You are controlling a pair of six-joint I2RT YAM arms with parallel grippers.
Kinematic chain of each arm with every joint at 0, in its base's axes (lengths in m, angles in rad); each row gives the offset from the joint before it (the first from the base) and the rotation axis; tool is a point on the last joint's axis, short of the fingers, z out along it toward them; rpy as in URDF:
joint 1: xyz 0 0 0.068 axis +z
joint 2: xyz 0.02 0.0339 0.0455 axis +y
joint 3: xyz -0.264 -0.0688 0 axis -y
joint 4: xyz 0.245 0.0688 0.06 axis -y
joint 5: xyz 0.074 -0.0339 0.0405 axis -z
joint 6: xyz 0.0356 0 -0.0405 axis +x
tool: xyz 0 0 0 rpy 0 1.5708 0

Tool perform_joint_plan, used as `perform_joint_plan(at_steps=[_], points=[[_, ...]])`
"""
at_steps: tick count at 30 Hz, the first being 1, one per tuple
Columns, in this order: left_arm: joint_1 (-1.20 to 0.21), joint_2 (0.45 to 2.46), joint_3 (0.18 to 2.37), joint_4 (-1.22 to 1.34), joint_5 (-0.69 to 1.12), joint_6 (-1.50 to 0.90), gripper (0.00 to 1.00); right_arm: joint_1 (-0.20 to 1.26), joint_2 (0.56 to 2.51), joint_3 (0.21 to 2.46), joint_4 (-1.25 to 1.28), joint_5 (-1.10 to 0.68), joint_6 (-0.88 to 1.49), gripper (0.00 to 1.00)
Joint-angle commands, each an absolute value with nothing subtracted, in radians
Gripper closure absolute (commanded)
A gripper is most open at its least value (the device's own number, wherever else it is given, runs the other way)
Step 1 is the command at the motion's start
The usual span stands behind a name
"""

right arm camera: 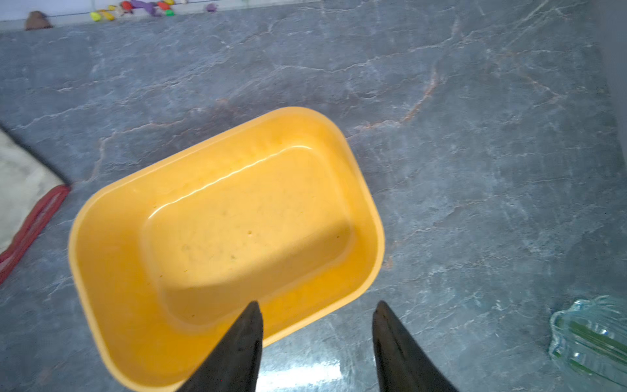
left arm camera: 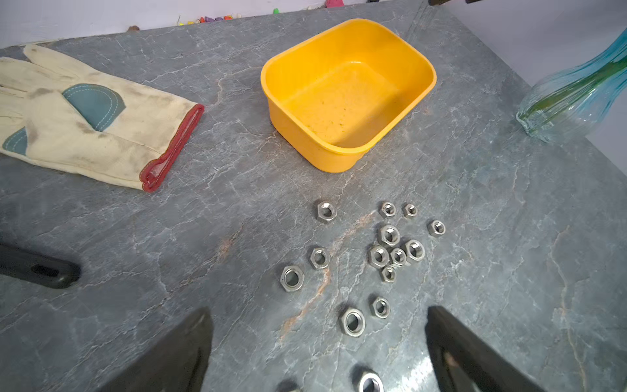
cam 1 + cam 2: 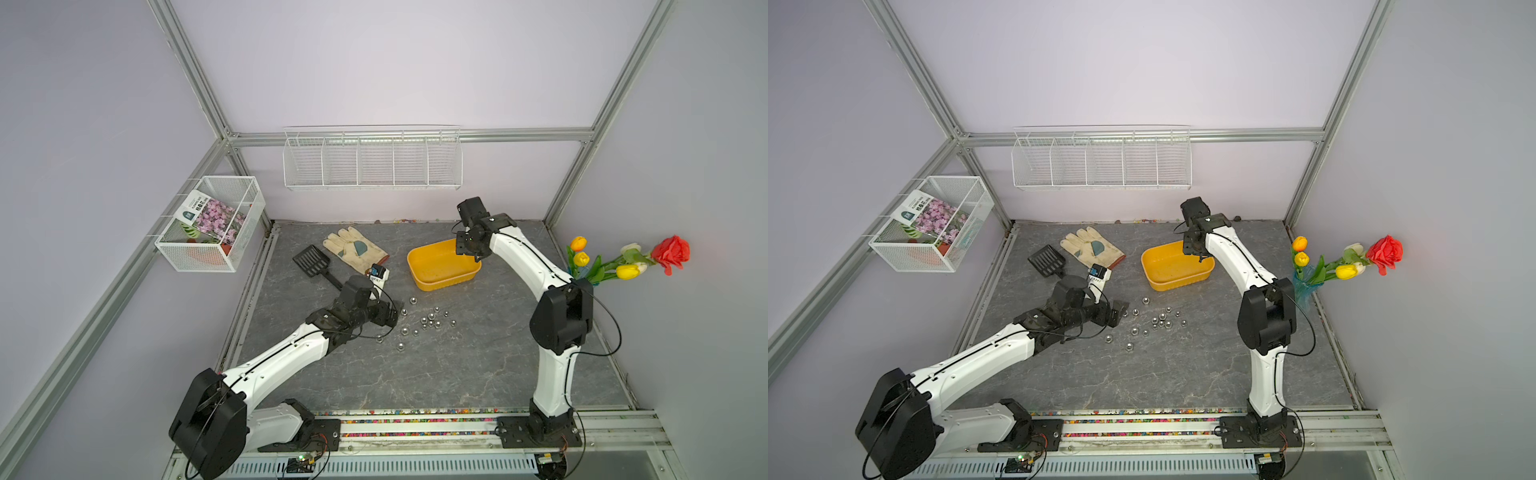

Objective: Put the nuts on the desktop into the storage box
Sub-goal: Move the storage box to the center of the board.

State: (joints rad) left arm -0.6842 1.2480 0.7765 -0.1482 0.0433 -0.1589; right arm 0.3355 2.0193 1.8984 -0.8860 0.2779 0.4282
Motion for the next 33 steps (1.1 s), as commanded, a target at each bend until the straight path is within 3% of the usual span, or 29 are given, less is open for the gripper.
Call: perform_joint_plan(at_steps=[1,9,18,22,26,29,33], points=[[-0.697,1.255,0.822,-0.134,0.051,-0.134,0.0,0.292,2.076,1.887,-0.875,0.275,0.358,0.45],[-0.709,1.219,0.807,-0.15,0.065,-0.115,0.0,0.179,2.242,2.014,-0.86,0.144,0.24,0.44],[-0.715,1.262,0.816,-0.172,0.205,0.004,0.0,0.145,2.372,2.134,-0.847,0.017,0.182,0.47],[-0.714,1.329,0.843,-0.199,0.217,0.053,0.0,0.144,2.416,2.184,-0.877,-0.046,0.161,0.6],[-0.715,1.359,0.85,-0.177,0.207,0.045,0.0,0.144,2.416,2.162,-0.875,-0.079,0.173,0.86],[-0.714,1.371,0.849,-0.16,0.198,0.038,0.0,0.147,2.391,2.105,-0.851,-0.086,0.194,0.98],[-0.714,1.38,0.854,-0.166,0.168,0.033,0.0,0.158,2.343,2.034,-0.826,-0.073,0.243,1.0]])
